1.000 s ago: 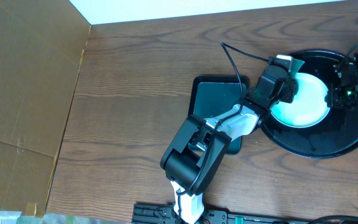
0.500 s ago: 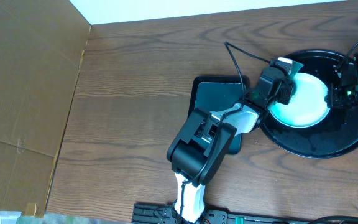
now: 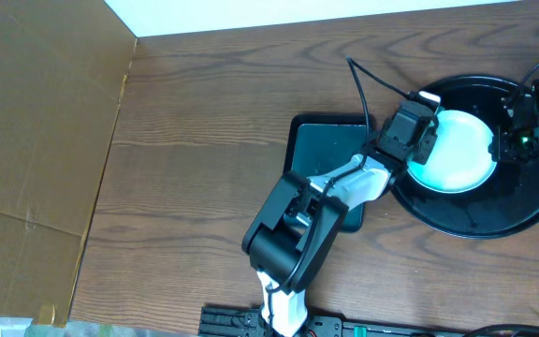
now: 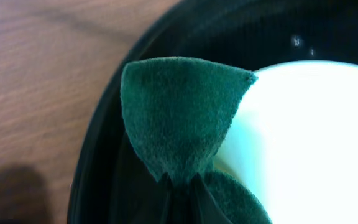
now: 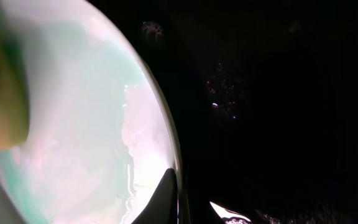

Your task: Clean dirty plates on tray and stack at the side

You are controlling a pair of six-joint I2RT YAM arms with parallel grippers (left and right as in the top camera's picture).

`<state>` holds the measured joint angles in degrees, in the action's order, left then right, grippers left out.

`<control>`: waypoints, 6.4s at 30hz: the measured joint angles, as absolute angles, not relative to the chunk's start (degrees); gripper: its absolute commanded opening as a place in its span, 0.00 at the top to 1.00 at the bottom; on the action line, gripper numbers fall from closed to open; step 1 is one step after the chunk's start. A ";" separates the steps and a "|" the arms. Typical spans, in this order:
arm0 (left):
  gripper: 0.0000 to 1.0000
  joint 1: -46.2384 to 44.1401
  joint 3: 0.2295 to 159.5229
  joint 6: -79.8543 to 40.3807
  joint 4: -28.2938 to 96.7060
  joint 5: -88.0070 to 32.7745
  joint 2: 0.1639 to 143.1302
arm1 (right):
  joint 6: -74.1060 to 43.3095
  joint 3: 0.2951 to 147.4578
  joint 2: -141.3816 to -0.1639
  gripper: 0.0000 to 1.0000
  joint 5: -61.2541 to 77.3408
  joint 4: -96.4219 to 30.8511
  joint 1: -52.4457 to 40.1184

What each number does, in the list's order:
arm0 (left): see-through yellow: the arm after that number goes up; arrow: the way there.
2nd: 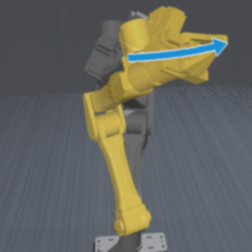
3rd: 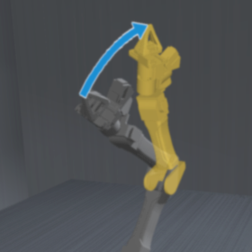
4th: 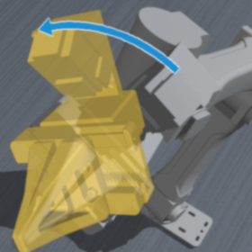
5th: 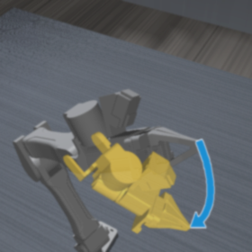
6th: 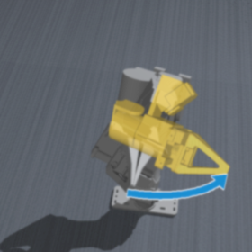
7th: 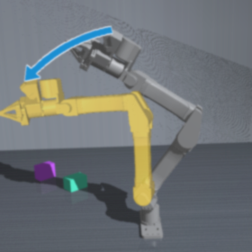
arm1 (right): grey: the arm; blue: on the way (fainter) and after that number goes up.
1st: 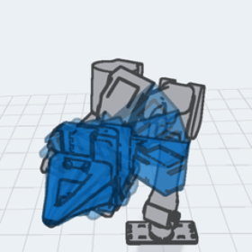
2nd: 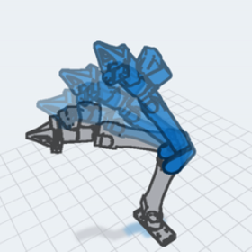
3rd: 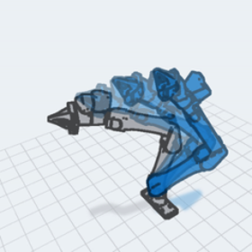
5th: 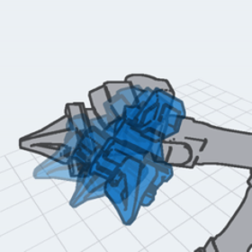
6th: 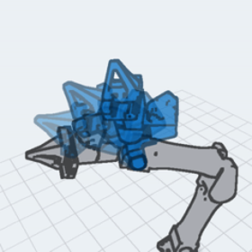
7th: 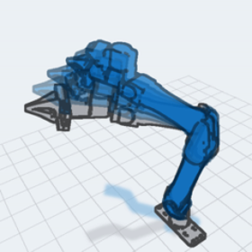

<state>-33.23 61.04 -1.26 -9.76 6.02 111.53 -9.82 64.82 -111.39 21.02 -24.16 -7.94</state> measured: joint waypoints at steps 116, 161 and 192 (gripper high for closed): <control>0.93 -32.42 60.80 -15.75 3.79 -13.69 109.32 | -9.80 64.88 -111.50 0.99 20.75 -23.86 -8.54; 0.93 -17.39 57.12 -23.55 27.22 16.25 90.83 | 2.50 63.94 -87.99 0.99 -23.59 -27.86 -24.69; 0.30 -13.17 56.47 -25.52 24.62 13.72 80.05 | 36.14 63.90 -87.57 0.99 -65.12 -6.31 -39.75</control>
<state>-13.17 56.47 -25.52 24.62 13.72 80.05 36.14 63.90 -87.57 -65.12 -6.31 -39.75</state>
